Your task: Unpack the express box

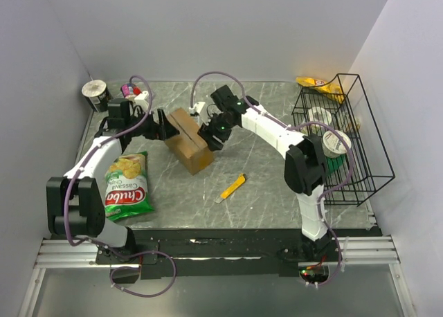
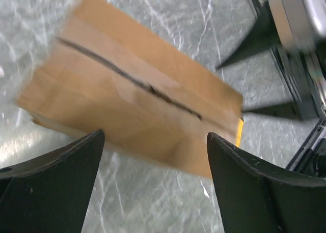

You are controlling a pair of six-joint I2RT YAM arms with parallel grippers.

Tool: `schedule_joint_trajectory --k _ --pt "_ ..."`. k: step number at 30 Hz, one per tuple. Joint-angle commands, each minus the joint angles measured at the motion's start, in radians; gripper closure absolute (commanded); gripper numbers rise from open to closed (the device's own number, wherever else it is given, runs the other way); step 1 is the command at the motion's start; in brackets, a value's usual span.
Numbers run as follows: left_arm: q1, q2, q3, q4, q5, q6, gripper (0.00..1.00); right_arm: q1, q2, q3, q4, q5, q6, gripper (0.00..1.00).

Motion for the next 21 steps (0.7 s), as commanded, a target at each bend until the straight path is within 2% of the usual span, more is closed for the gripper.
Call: schedule_joint_trajectory --k 1,4,6,8,11,14,18,21 --pt "0.018 -0.091 -0.047 -0.120 0.024 0.036 0.14 -0.016 0.070 0.135 0.067 0.101 -0.034 0.29" --pt "0.030 -0.175 -0.056 -0.098 -0.030 0.027 0.12 -0.024 0.113 0.181 0.090 0.151 -0.044 0.28" --pt "0.030 -0.197 -0.055 -0.030 -0.125 0.009 0.06 -0.030 0.110 0.187 0.106 0.158 -0.042 0.28" --pt "0.030 -0.175 -0.018 0.027 -0.245 0.016 0.04 -0.033 0.098 0.190 0.103 0.153 -0.042 0.28" --pt "0.032 -0.071 0.071 0.045 -0.312 0.012 0.03 -0.034 0.075 0.184 0.100 0.132 -0.039 0.27" --pt "0.064 0.027 0.119 0.091 -0.280 -0.013 0.03 -0.034 0.068 0.175 0.098 0.124 -0.025 0.27" --pt "0.104 0.145 0.157 0.163 -0.066 -0.115 0.04 -0.033 0.071 0.168 0.104 0.136 -0.008 0.26" --pt "0.112 0.164 0.143 0.165 -0.022 -0.166 0.05 -0.034 0.086 0.184 0.117 0.145 -0.004 0.25"
